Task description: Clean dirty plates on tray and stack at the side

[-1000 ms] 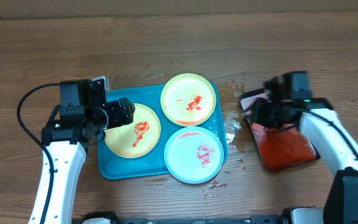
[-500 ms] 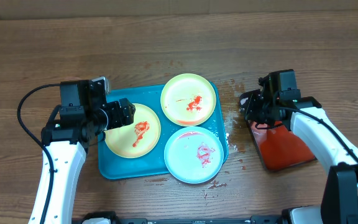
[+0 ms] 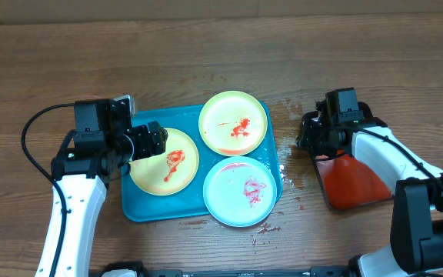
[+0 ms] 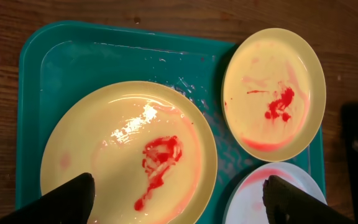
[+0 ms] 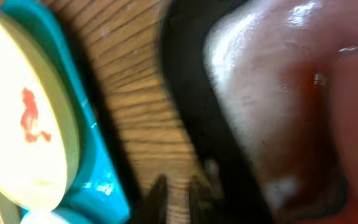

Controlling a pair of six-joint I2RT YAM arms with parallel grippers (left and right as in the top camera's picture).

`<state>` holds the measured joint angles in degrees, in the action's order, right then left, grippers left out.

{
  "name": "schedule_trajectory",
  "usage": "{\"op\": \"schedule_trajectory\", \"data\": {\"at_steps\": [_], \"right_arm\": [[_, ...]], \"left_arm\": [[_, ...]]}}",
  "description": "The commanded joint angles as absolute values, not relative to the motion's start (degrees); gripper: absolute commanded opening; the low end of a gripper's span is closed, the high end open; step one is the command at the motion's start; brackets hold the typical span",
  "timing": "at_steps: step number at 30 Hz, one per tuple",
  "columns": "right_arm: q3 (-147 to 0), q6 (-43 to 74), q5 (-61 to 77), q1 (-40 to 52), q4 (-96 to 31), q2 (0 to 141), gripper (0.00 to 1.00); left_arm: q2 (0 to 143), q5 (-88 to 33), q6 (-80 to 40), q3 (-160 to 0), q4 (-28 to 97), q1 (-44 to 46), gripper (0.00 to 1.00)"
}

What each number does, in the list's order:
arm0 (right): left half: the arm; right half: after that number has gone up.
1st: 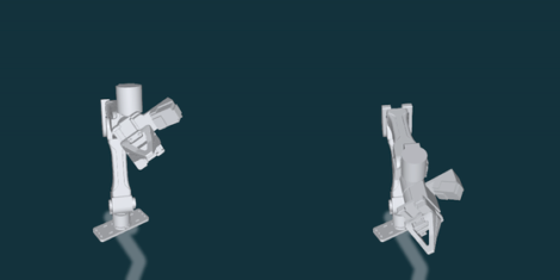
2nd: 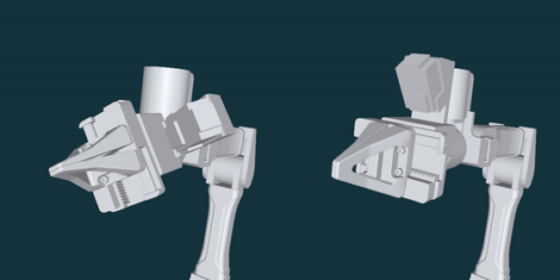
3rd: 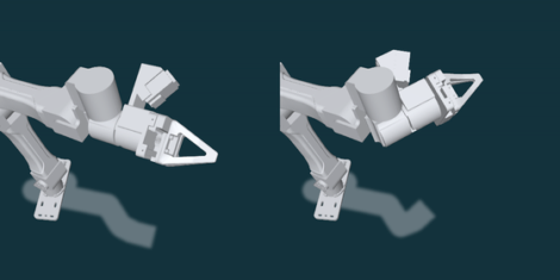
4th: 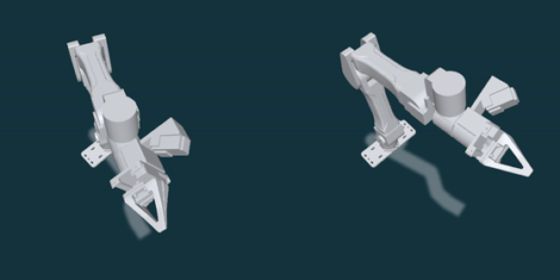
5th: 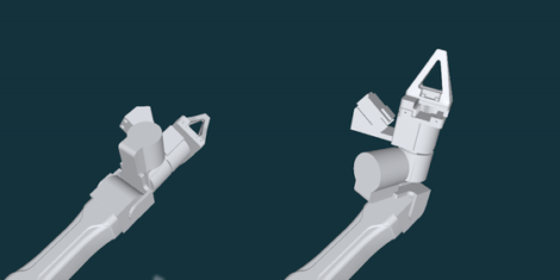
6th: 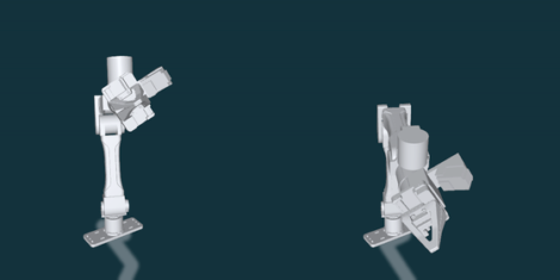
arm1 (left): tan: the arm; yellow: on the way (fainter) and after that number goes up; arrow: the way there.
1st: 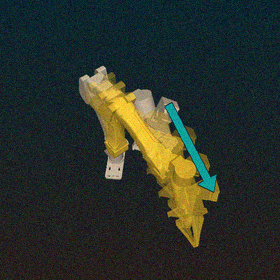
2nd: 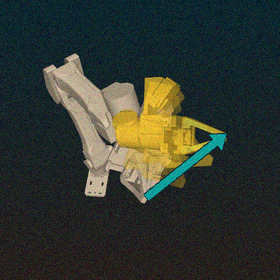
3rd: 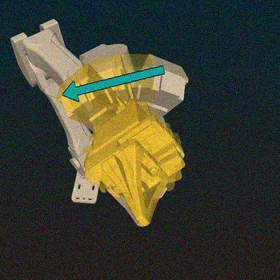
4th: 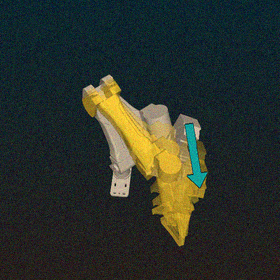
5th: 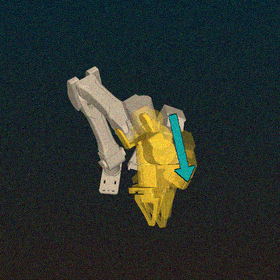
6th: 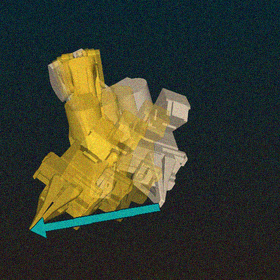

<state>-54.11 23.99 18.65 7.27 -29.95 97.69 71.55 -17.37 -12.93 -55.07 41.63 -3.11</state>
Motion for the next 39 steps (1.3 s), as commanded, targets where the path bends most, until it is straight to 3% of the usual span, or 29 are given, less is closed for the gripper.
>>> {"op": "schedule_trajectory", "data": {"at_steps": [1,9,15,20,29,39], "right_arm": [[-56.5,20.7,22.9,7.1,-30.5,98.0,0.19],[-64.9,16.5,26.6,7.1,-38.1,96.3,0.24],[-68.9,29.1,6.5,7.0,-48.1,95.8,0.15],[-68.6,32.2,-1.5,7.0,-53.2,97.1,0.25],[-68.6,32.2,-1.9,7.0,-51.7,102.7,0.24],[-68.6,32.2,-1.9,7.0,-50.6,104.9,0.13]], "left_arm": [[72.0,-18.0,-11.4,-56.5,41.6,-3.2,0.87],[72.0,-18.0,-11.4,-56.5,41.7,-3.2,0.87],[72.0,-18.0,-11.4,-56.5,42.0,-3.2,0.87],[72.0,-18.0,-11.3,-56.5,42.0,-3.2,0.88],[72.0,-18.0,-11.4,-56.5,42.0,-3.2,0.88],[72.0,-18.0,-11.4,-56.5,42.0,-3.2,0.89]]}}
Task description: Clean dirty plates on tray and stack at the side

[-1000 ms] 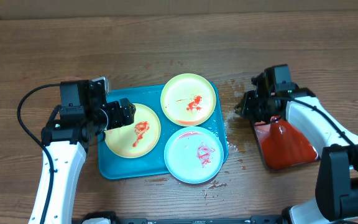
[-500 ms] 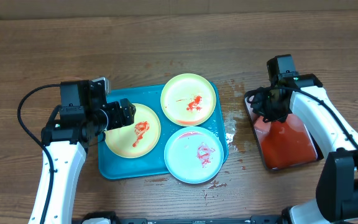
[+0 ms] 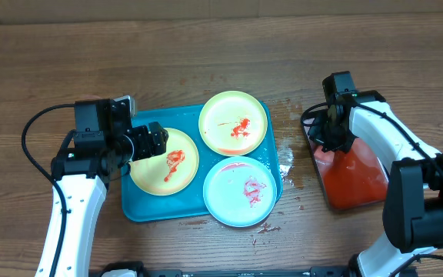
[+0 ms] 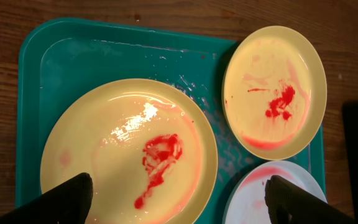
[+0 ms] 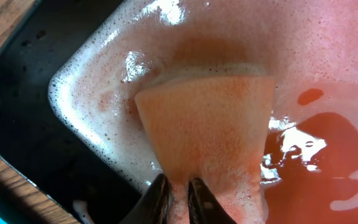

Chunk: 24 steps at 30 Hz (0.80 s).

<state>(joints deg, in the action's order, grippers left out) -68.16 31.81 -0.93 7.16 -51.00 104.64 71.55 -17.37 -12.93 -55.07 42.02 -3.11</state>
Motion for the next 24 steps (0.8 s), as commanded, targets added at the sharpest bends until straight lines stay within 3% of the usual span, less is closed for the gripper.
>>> {"op": "schedule_trajectory", "data": {"at_steps": [1,2,15,24], "right_arm": [[-68.6,32.2,-1.9,7.0,-50.7,104.9,0.07],[-68.6,32.2,-1.9,7.0,-50.7,104.9,0.04],[-68.7,31.7,-1.9,7.0,-52.2,103.5,0.04],[-68.8,31.0,-3.5,6.4,-49.9,94.9,0.04]], "left_arm": [[72.0,-18.0,-11.4,-56.5,42.0,-3.2,0.89],[72.0,-18.0,-11.4,-56.5,42.0,-3.2,0.89],[72.0,-18.0,-11.4,-56.5,41.8,-3.2,0.90],[72.0,-18.0,-11.4,-56.5,41.6,-3.2,0.90]]}}
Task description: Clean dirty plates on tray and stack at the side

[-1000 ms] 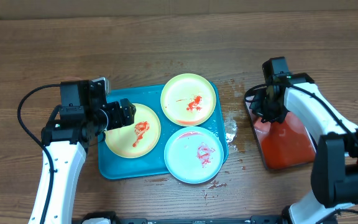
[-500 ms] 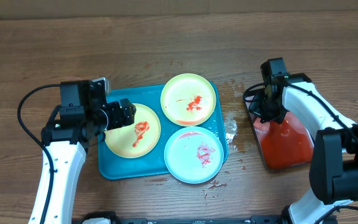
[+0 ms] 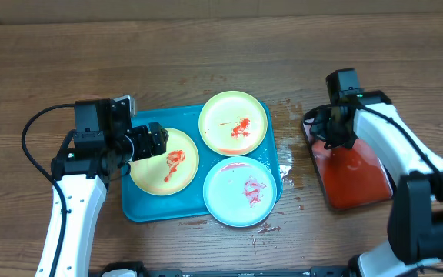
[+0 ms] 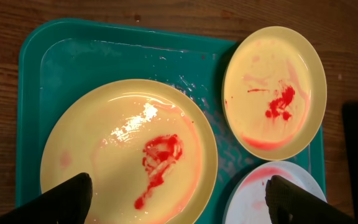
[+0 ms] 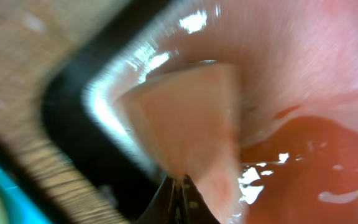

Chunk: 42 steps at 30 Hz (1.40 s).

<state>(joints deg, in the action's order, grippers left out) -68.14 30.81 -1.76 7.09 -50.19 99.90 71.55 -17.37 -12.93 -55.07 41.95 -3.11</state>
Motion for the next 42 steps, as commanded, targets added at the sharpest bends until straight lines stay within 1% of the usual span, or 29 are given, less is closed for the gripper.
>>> {"op": "schedule_trajectory", "data": {"at_steps": [1,5,9,14,16,18,20,24,36,42], "right_arm": [[-68.8,31.4,-3.8,5.8,-50.0,93.9,0.04],[-68.8,31.3,-3.6,2.8,-50.7,91.5,0.04],[-68.1,29.9,-1.9,-2.2,-52.4,91.4,0.04],[-65.3,22.2,11.7,-8.1,-47.2,91.4,0.04],[-63.5,21.0,14.9,-9.5,-45.1,91.4,0.04],[-61.3,20.0,17.4,-10.4,-43.4,91.4,0.04],[-57.4,16.4,22.6,-10.6,-40.0,91.4,0.04],[-54.3,13.0,30.0,-10.3,-36.3,91.4,0.04],[-53.8,13.6,30.1,-10.3,-36.3,91.4,0.04],[-50.9,13.5,30.1,-10.4,-33.8,91.4,0.04]], "left_arm": [[72.0,-18.0,-11.4,-56.5,41.7,-3.2,0.90],[72.0,-18.0,-11.3,-56.5,41.7,-3.2,0.90],[72.0,-18.0,-11.4,-56.5,41.7,-3.2,0.90],[72.0,-18.0,-11.4,-56.5,41.6,-3.2,0.90],[72.0,-18.0,-11.4,-56.5,41.7,-3.2,0.90],[72.0,-18.0,-11.4,-56.5,41.8,-3.2,0.90],[72.0,-18.0,-11.4,-56.5,41.8,-3.2,0.90],[72.0,-18.0,-11.4,-56.5,41.7,-3.2,0.90],[72.0,-18.1,-11.8,-56.5,41.8,-3.2,0.90],[72.0,-18.1,-11.8,-56.5,41.8,-3.2,0.90]]}}
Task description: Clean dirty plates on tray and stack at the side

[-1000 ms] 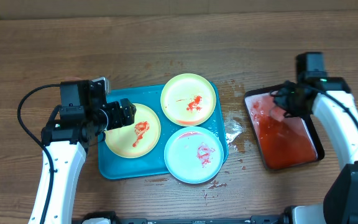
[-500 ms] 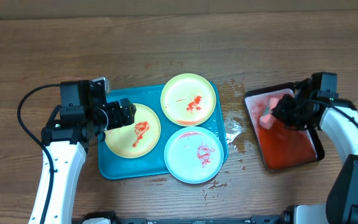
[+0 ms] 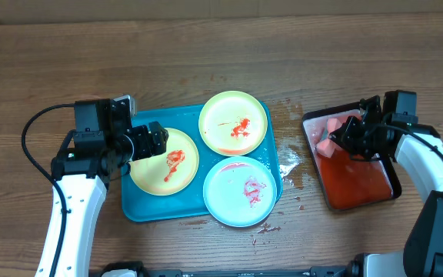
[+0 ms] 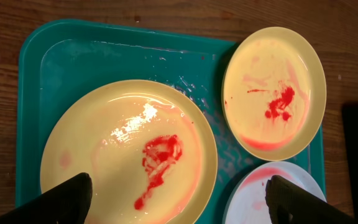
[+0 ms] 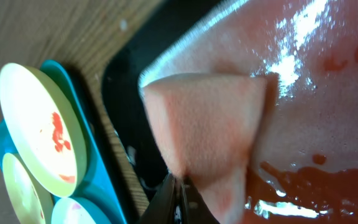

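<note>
Three plates smeared with red lie on a teal tray (image 3: 138,209): a large yellow plate (image 3: 164,161) at the left, a smaller yellow plate (image 3: 233,123) at the back, a pale blue plate (image 3: 240,191) in front. My left gripper (image 4: 179,199) hangs open above the large yellow plate (image 4: 129,155). My right gripper (image 5: 178,190) is shut on a pink sponge (image 5: 207,134), holding it above the black tub of red soapy water (image 3: 354,178). The sponge (image 3: 329,143) shows over the tub's left end.
Water drops and foam (image 3: 289,165) spot the wood between the tray and the tub. The table's front edge lies close below the tray.
My right arm has swung round to the right of the tub. The sponge now hangs clear above the water instead of dipping in it. The left arm has not moved.
My right gripper first hovered at the tub's left edge with no sponge showing. Then it stood over the sponge lying in the foam, jaws slightly apart. Then it was shut on the sponge in the water, and now it holds it raised. The left gripper stayed open above the plate.
</note>
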Controlling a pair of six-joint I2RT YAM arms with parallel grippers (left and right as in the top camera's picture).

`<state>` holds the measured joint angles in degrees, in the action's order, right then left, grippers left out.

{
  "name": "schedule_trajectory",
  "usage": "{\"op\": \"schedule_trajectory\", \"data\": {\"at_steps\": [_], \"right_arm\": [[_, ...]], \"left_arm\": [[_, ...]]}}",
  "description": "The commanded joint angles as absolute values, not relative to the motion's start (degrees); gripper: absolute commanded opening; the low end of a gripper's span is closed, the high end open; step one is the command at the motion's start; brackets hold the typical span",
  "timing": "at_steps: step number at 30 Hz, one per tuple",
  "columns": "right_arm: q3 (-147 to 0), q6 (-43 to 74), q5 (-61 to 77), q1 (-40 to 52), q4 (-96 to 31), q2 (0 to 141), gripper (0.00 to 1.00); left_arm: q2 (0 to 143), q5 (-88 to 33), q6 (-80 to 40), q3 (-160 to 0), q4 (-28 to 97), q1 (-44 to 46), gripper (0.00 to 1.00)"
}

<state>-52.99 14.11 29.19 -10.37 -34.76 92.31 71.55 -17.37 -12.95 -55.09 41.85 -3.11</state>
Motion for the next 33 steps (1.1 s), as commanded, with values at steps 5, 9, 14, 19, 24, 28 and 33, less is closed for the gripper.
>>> {"op": "schedule_trajectory", "data": {"at_steps": [5,9,14,19,24,28,33], "right_arm": [[-49.8,13.5,29.6,-10.4,-33.0,91.5,0.04],[-49.8,15.7,26.7,-10.4,-33.3,91.5,0.04],[-49.8,21.9,18.2,-10.4,-34.8,91.5,0.04],[-49.8,27.3,12.2,-10.7,-37.7,91.5,0.04],[-49.8,29.5,10.0,-10.7,-38.9,91.5,0.04],[-49.8,29.9,9.0,-10.7,-40.0,91.5,0.21],[-49.8,30.1,9.0,-10.7,-40.6,91.5,0.56]], "left_arm": [[72.0,-18.1,-11.8,-56.5,41.8,-3.2,0.90],[72.0,-18.1,-11.8,-56.5,41.8,-3.2,0.90],[72.0,-18.1,-11.8,-56.5,42.0,-3.2,0.90],[72.0,-18.1,-11.8,-56.5,41.9,-3.2,0.90],[72.0,-18.1,-11.8,-56.5,41.9,-3.2,0.90],[72.0,-18.1,-11.8,-56.5,42.0,-3.2,0.91],[72.0,-18.1,-11.8,-56.5,42.0,-3.2,0.92]]}}
